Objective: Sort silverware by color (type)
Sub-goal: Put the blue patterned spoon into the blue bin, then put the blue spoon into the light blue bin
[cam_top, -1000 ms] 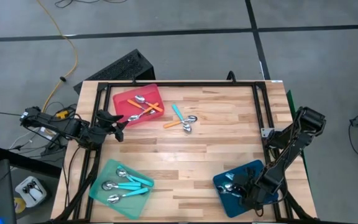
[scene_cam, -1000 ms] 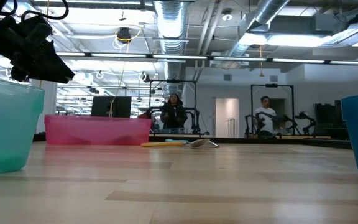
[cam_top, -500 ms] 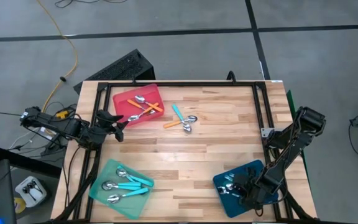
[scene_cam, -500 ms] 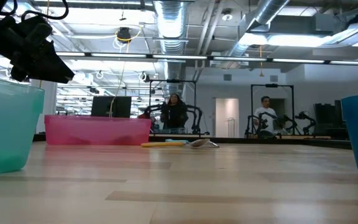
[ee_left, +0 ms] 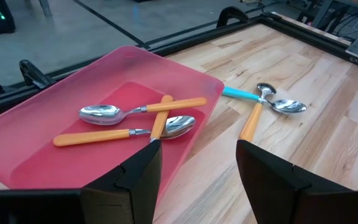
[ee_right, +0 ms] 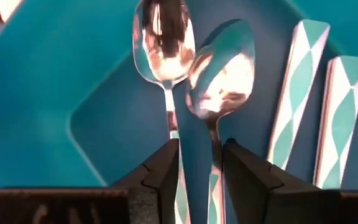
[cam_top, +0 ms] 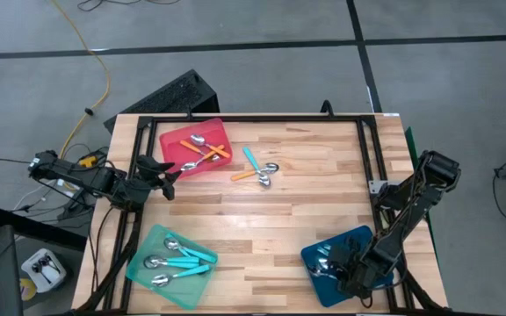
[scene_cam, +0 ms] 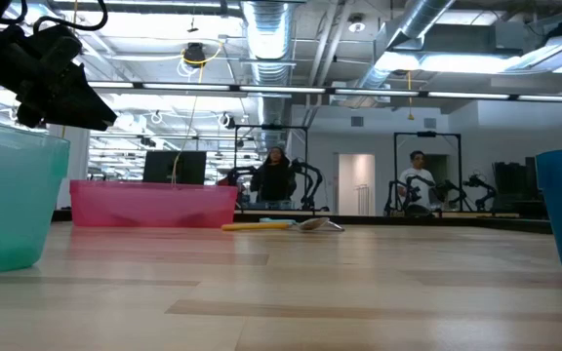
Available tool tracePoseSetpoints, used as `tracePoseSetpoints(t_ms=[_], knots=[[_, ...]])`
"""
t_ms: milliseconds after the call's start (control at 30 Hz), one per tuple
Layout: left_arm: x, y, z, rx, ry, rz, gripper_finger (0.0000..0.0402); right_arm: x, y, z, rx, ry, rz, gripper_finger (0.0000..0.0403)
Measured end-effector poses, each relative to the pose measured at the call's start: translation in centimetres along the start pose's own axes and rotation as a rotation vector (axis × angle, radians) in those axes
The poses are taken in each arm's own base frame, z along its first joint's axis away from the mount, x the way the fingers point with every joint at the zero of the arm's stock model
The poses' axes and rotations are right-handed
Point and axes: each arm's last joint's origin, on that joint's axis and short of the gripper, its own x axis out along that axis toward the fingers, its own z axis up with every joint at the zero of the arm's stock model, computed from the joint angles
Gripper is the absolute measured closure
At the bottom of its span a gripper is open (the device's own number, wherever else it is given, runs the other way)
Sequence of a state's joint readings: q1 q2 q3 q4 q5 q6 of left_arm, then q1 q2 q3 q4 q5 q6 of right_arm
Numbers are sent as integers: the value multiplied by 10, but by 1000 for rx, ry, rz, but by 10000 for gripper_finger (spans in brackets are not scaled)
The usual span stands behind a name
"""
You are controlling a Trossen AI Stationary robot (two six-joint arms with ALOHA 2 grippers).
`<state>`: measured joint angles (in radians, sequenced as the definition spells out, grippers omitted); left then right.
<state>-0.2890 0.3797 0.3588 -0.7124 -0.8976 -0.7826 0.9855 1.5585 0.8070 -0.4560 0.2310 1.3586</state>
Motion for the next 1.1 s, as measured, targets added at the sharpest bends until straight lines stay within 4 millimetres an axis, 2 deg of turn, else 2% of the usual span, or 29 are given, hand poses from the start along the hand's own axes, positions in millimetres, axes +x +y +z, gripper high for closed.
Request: tracePoseSetpoints(t_ms=[300,767,933,1100], knots=[[0,0,0,-7,0,0,212,-9,0,6,-15,14,-89,257],[0,0,0,-8,1,-1,212,-44,21,22,-80,29,-173,258],[0,0,0,-8,16,-16,212,-55,32,36,-115,-11,-139,259],[0,-1,-1,-7,21,-21,212,-64,38,66,-146,-67,-111,259]])
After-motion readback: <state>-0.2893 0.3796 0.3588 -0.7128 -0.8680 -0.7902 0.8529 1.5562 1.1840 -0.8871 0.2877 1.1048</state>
